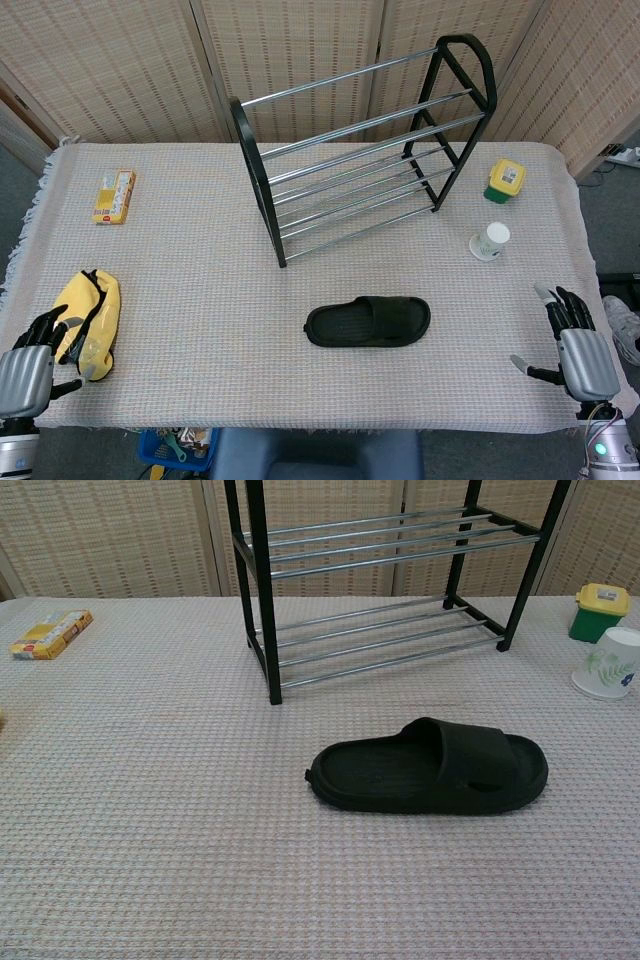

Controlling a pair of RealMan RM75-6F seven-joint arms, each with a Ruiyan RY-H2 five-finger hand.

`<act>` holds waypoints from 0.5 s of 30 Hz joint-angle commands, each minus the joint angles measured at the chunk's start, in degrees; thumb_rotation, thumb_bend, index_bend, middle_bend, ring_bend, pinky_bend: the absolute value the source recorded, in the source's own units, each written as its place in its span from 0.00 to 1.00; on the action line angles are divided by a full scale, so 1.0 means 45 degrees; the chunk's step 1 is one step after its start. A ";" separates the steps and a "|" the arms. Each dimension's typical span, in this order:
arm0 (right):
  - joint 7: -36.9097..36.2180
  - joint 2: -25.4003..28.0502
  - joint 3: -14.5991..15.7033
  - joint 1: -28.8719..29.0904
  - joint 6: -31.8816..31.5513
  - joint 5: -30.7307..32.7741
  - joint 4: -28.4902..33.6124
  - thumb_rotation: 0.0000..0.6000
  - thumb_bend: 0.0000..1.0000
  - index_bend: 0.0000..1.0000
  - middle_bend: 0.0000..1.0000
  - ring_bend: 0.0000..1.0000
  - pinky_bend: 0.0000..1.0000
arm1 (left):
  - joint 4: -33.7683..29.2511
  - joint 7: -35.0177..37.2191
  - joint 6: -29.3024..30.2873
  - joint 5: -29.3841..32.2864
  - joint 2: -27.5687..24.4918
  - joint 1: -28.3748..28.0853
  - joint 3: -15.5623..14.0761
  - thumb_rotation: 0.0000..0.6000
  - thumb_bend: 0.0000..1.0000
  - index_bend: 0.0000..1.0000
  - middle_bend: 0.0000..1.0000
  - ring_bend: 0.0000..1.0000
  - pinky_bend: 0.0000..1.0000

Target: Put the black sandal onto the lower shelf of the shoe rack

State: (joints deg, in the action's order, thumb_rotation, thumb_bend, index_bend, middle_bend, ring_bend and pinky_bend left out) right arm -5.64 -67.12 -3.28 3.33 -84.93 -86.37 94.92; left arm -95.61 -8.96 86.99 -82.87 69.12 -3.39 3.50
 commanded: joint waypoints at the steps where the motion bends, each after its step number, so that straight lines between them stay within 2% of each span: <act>1: 0.0000 -0.0029 0.0017 0.0015 0.0032 -0.0014 -0.0021 1.00 0.10 0.00 0.10 0.00 0.00 | -0.0011 -0.0025 -0.0002 -0.0007 0.0011 -0.0009 0.0000 1.00 0.20 0.29 0.15 0.16 0.31; 9: -0.0082 -0.0016 -0.0009 0.0090 0.0056 -0.0101 -0.0087 1.00 0.10 0.00 0.10 0.00 0.00 | -0.0098 -0.0079 0.0146 -0.0040 -0.0013 0.0082 -0.0033 1.00 0.20 0.29 0.15 0.16 0.31; 15: 0.0048 -0.0235 -0.0027 0.0389 0.0579 0.0003 -0.0237 1.00 0.11 0.00 0.10 0.00 0.00 | -0.0129 -0.0092 0.0111 -0.0054 -0.0009 0.0083 -0.0062 1.00 0.20 0.29 0.15 0.16 0.31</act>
State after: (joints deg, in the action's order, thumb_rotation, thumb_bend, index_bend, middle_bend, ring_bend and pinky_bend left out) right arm -5.78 -67.85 -3.37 4.62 -82.87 -86.35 94.06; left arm -96.19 -9.37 87.49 -83.12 69.08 -3.02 3.22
